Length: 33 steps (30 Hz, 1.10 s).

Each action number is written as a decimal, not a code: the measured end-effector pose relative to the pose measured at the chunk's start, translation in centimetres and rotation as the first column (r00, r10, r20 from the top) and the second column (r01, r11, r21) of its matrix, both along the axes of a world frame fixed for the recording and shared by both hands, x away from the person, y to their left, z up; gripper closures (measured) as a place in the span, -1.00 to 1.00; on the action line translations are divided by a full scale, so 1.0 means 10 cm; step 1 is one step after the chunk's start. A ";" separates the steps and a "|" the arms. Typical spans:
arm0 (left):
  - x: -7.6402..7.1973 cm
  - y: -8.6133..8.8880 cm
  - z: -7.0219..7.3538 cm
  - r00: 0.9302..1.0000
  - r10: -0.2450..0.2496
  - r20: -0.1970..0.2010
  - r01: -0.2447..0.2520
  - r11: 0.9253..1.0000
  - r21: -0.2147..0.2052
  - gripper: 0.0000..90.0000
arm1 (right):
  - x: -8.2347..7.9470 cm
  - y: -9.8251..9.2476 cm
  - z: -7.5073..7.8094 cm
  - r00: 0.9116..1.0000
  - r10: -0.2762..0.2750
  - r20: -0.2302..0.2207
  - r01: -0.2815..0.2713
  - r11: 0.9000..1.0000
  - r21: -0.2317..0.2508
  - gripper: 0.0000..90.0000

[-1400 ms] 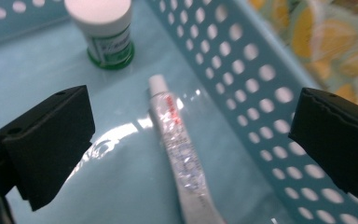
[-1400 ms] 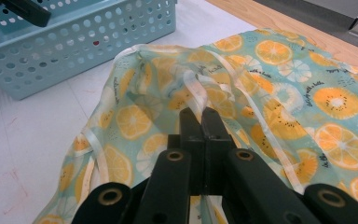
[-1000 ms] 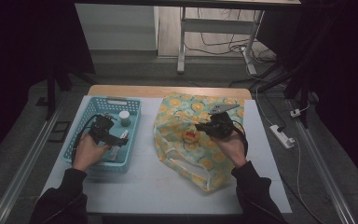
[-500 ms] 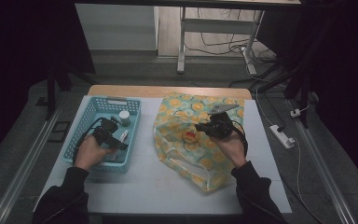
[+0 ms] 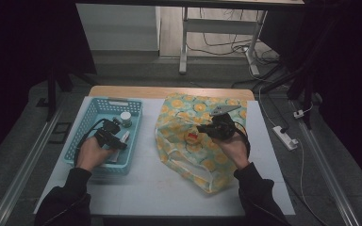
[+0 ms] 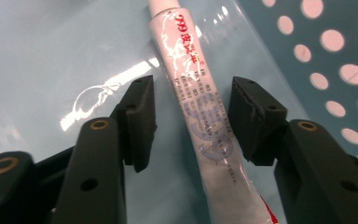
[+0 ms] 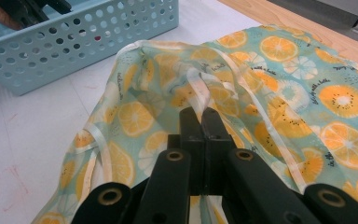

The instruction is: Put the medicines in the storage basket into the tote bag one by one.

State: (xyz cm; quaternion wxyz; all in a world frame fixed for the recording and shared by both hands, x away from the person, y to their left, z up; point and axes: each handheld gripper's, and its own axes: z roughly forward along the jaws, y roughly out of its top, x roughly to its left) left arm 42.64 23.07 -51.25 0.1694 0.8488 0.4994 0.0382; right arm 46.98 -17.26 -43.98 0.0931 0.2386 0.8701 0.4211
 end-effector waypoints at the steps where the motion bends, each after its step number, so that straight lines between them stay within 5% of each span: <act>1: 0.00 0.00 0.00 1.000 0.006 -0.005 -0.006 1.000 -0.008 0.19 | 0.00 0.00 0.00 1.000 0.000 0.000 0.000 1.000 0.000 1.00; 10: 0.04 0.01 0.03 0.997 0.059 -0.056 -0.060 0.998 -0.014 0.56 | 0.00 0.00 0.00 1.000 -0.001 -0.001 0.001 1.000 -0.001 1.00; 18: 0.05 0.00 0.04 0.996 0.068 -0.060 -0.068 0.998 -0.004 0.60 | 0.00 -0.01 0.01 1.000 -0.001 0.001 0.001 1.000 -0.002 1.00; 33: 0.02 0.07 0.18 0.998 0.067 0.009 -0.066 0.996 -0.053 0.60 | 0.00 -0.02 0.02 1.000 -0.005 0.008 0.005 1.000 0.005 1.00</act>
